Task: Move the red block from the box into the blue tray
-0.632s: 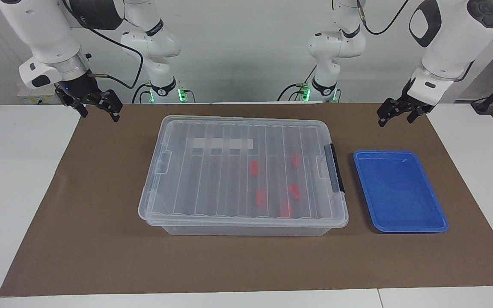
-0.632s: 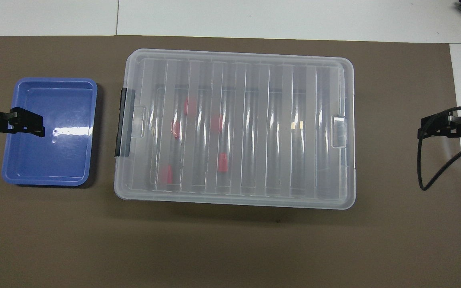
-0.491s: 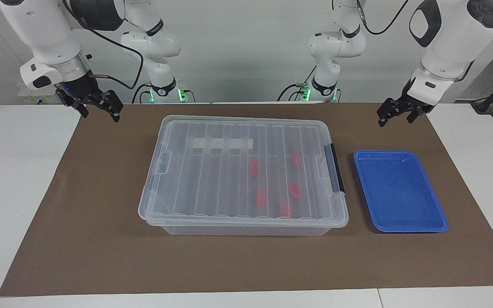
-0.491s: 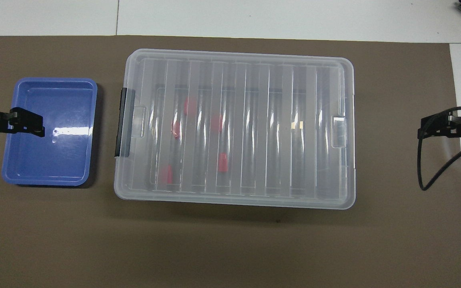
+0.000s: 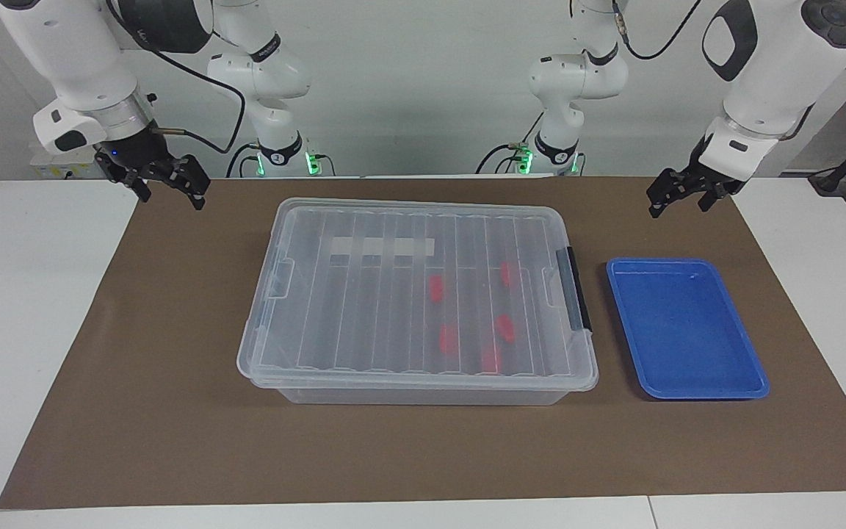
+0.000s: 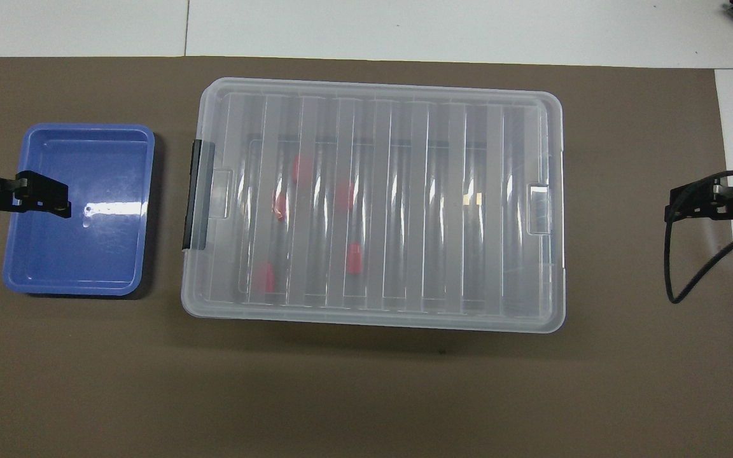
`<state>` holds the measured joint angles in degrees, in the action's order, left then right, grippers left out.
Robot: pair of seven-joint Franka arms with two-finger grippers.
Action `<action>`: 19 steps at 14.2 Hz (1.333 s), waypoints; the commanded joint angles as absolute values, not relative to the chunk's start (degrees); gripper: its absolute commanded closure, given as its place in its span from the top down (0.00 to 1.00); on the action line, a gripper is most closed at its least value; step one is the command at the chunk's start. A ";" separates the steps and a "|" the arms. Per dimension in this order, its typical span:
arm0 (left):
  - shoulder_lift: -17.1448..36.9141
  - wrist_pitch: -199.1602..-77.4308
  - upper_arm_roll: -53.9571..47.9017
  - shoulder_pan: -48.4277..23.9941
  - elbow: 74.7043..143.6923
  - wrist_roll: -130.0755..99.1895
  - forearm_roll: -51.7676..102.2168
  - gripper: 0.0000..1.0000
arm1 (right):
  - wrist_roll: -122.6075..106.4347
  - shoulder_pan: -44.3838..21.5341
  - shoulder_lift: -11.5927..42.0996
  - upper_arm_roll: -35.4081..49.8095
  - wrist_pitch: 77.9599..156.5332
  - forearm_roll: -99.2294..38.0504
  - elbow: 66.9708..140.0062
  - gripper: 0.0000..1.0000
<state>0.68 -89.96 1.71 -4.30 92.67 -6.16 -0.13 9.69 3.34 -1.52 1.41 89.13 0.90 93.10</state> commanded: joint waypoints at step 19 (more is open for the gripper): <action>-0.35 -89.30 2.46 -4.83 93.52 -5.98 0.35 1.00 | 11.51 -5.54 -1.67 1.67 119.00 0.09 115.04 1.00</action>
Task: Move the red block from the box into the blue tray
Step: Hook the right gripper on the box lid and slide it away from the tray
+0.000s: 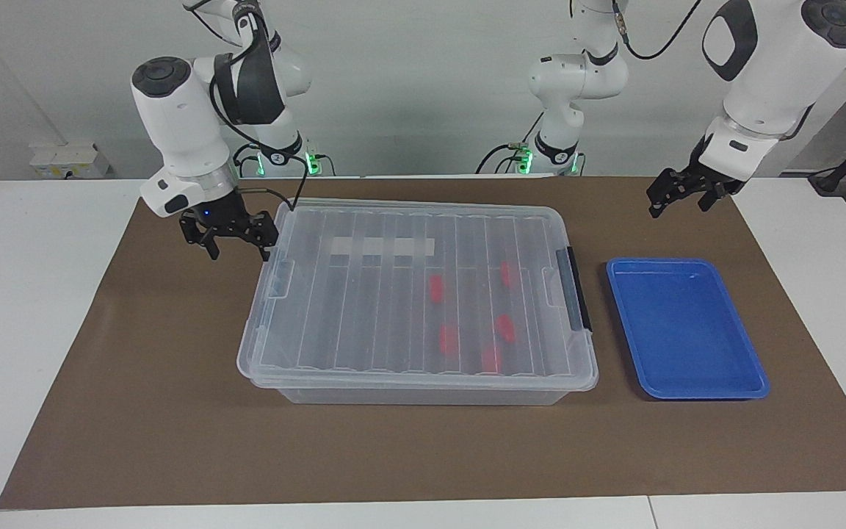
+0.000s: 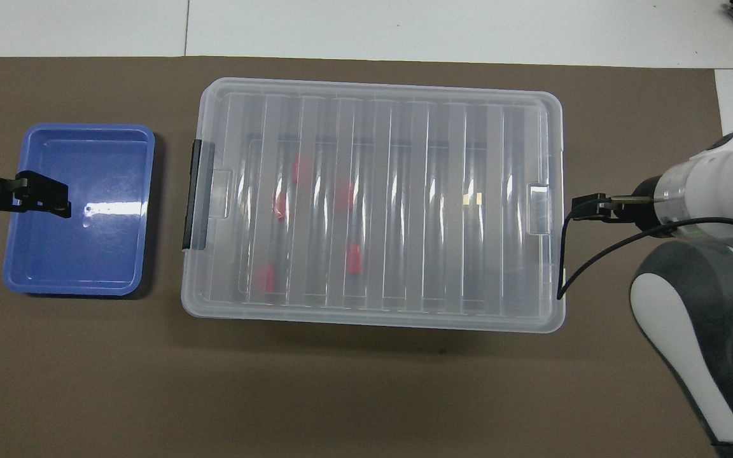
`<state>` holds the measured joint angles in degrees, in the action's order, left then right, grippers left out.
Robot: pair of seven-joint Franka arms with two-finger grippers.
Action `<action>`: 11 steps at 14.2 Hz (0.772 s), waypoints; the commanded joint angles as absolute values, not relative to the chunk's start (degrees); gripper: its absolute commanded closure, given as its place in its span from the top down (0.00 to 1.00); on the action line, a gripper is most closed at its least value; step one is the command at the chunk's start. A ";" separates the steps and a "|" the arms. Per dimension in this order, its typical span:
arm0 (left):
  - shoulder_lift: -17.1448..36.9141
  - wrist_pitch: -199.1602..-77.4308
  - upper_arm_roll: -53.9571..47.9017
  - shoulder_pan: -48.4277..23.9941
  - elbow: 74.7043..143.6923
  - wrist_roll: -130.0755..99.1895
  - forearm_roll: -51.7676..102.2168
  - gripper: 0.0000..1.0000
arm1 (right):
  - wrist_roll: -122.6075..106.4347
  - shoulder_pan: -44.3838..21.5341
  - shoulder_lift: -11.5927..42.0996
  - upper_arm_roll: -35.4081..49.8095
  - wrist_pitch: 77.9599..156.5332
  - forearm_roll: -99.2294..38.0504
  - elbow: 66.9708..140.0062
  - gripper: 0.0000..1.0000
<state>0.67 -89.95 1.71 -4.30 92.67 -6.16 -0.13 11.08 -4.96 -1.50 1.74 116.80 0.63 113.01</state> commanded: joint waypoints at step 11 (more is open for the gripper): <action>-0.44 -89.30 2.46 -4.83 93.52 -5.98 0.35 1.00 | 3.80 2.62 -4.39 1.49 118.48 0.09 121.46 1.00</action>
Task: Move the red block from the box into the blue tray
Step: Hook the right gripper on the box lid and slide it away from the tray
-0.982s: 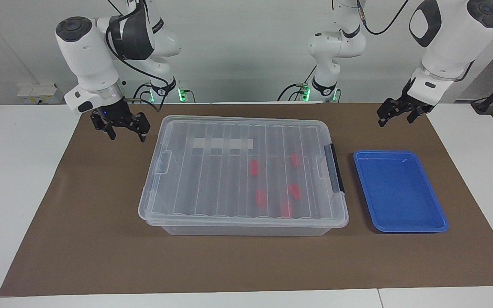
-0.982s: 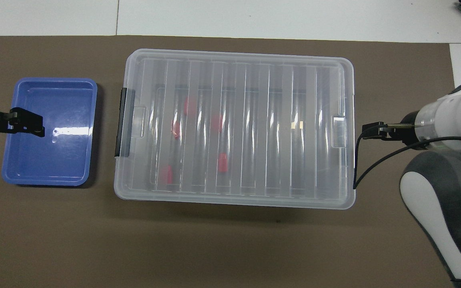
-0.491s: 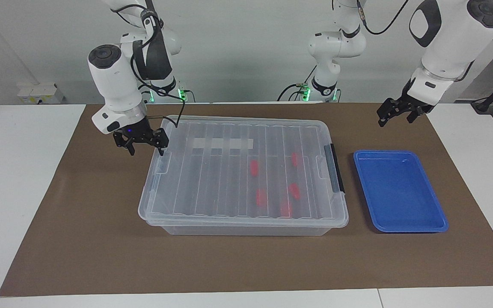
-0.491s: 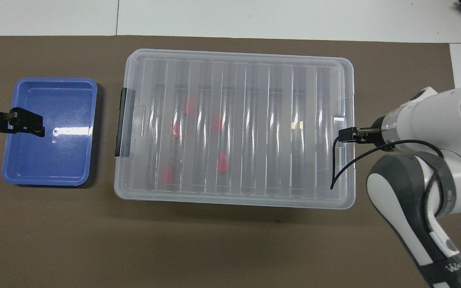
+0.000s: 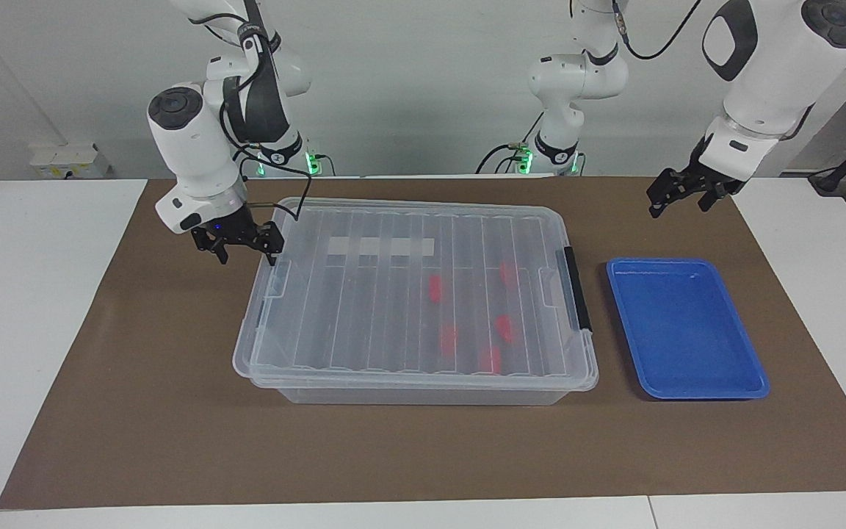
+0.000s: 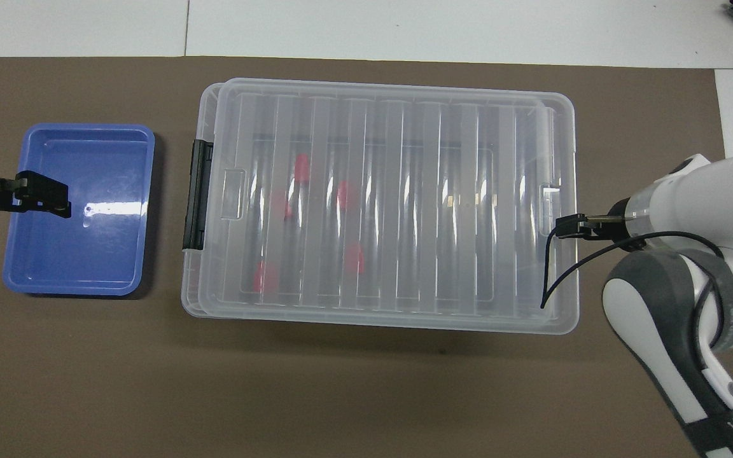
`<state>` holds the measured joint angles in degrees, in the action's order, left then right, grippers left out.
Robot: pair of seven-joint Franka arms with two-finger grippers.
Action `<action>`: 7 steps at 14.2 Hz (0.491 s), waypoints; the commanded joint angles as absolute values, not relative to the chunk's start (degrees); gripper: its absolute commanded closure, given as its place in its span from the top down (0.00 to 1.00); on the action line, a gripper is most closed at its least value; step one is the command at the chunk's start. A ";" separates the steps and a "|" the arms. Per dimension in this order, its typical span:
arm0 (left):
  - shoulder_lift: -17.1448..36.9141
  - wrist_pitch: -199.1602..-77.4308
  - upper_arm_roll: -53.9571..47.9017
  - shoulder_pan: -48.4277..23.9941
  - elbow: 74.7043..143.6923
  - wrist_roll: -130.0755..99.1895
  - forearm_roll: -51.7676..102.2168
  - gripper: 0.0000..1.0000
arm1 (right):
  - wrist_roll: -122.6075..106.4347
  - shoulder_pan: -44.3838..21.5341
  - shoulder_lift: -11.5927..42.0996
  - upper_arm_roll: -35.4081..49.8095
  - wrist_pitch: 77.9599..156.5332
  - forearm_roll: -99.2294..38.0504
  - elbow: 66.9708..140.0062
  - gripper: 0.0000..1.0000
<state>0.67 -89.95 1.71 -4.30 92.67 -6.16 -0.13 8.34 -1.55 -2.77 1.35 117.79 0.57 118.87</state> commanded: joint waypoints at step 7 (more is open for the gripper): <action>-0.44 -89.30 2.46 -4.83 93.52 -5.98 0.35 1.00 | -4.82 12.91 -4.13 1.49 119.00 0.18 121.20 1.00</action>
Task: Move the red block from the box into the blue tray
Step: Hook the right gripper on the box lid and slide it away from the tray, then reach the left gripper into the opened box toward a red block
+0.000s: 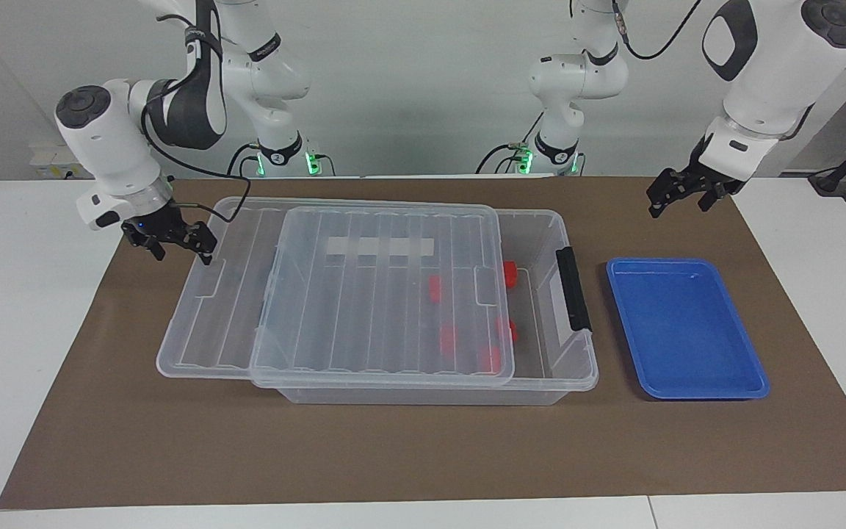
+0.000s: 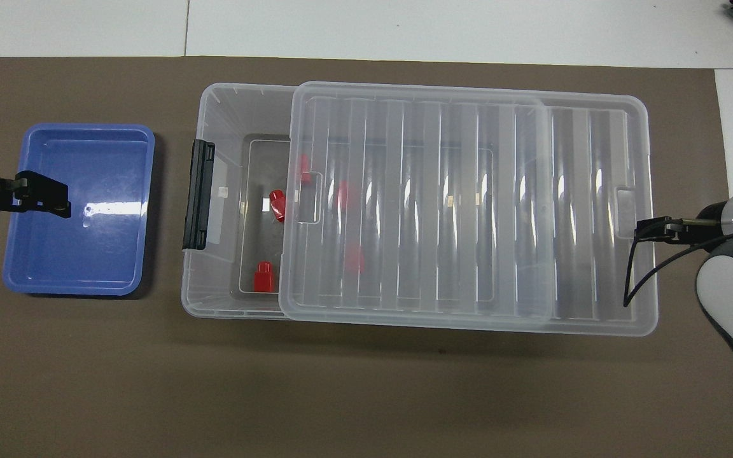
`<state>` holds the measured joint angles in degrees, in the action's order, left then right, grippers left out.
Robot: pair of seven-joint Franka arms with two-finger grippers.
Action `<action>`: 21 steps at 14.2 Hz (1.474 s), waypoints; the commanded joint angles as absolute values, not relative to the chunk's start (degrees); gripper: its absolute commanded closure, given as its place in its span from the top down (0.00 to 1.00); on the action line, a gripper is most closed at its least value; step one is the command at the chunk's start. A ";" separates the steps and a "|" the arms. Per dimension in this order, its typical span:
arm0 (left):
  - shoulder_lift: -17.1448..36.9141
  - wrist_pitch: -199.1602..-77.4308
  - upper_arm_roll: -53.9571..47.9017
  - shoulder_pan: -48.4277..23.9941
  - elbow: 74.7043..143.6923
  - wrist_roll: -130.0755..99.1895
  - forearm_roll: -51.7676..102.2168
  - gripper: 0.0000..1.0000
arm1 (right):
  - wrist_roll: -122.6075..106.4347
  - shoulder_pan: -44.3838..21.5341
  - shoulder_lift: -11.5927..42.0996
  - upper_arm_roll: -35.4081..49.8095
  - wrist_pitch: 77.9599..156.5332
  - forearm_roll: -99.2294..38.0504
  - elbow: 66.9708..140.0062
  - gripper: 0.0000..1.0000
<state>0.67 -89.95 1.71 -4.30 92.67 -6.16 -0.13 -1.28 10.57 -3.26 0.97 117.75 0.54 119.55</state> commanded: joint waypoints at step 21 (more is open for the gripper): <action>-1.06 -90.17 2.55 -3.77 93.60 -3.57 0.09 1.00 | -4.86 13.28 -2.81 1.67 107.77 1.32 108.30 1.00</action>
<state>0.09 -89.40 2.68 -3.28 92.67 -1.15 -0.14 -8.66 15.12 -2.85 1.51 111.06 0.79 111.06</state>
